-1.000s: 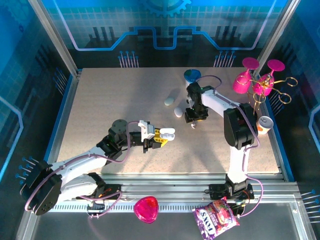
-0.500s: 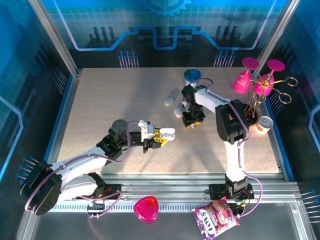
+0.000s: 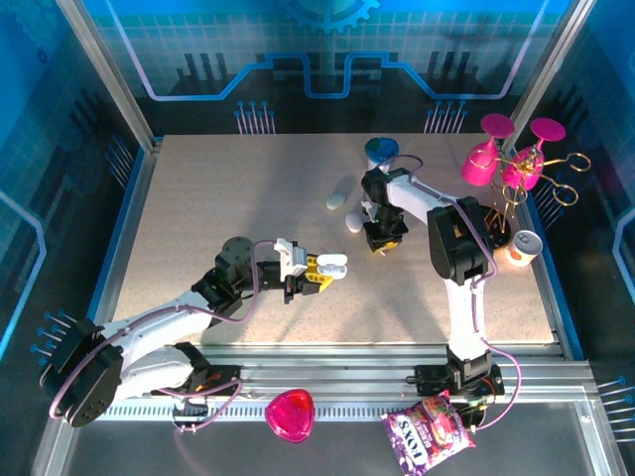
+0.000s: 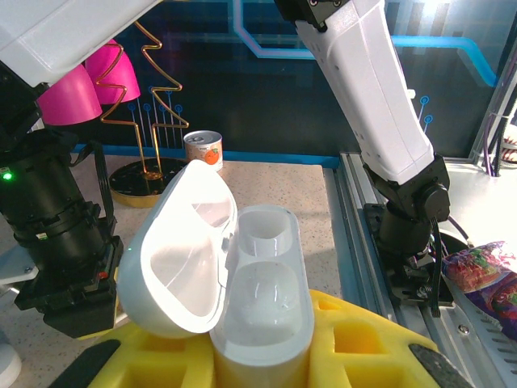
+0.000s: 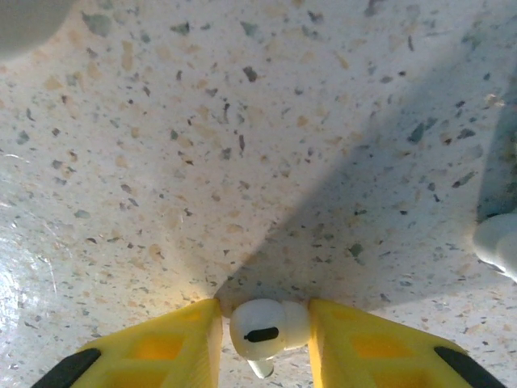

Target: Insert wireless bluetooth earbuds into charging case

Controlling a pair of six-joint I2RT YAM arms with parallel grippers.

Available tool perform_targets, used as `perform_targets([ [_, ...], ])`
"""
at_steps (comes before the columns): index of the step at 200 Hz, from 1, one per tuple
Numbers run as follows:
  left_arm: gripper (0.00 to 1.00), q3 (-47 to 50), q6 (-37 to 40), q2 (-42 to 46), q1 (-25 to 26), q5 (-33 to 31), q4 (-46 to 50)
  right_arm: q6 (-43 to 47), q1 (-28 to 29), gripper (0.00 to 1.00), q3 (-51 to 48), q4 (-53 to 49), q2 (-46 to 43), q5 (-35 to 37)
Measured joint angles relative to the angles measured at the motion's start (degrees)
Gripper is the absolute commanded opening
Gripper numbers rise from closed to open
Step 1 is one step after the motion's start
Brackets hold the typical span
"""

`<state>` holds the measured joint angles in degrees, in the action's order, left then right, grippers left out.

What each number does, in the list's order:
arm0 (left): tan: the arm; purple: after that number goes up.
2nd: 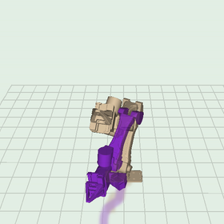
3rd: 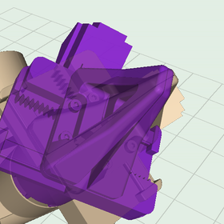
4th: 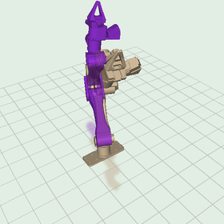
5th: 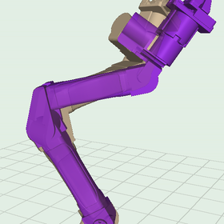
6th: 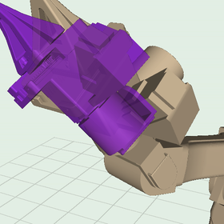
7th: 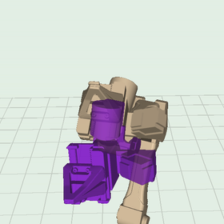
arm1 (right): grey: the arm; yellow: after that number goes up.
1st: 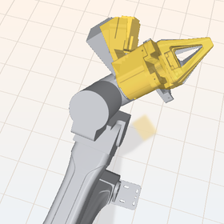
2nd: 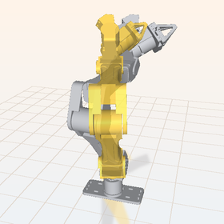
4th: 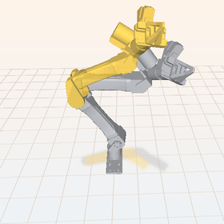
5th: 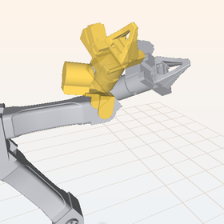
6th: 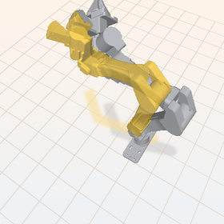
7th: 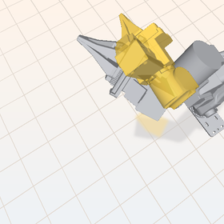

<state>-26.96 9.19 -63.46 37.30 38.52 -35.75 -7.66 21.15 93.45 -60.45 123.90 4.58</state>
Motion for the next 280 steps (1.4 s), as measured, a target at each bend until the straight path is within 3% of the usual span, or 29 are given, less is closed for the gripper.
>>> perform_targets([
  [24, 0.15, 0.0, 0.0, 0.0, 0.0, -0.22, 0.0, -0.2, 0.0, 0.26, -0.02, 0.07, -0.04, 0.0],
  [80, 0.17, 0.0, 0.42, -0.02, 0.02, -3.13, -0.04, -1.31, 0.0, 0.28, -5.31, 3.61, -4.9, -0.72],
  [156, 0.15, 0.02, 1.2, -7.91, 0.09, -10.73, -6.56, -4.81, 0.07, 0.26, -18.43, 13.09, -27.71, -4.42],
  [240, 0.15, -1.81, -0.28, -13.03, 1.18, -13.4, -11.32, -9.53, 4.59, 0.25, -30.23, 25.73, -48.52, -7.78],
  [280, 0.15, -2.91, -0.74, -13.81, 1.38, -13.92, -12.72, -10.58, 6.99, 0.23, -33.7, 32.35, -54.45, -8.07],
])
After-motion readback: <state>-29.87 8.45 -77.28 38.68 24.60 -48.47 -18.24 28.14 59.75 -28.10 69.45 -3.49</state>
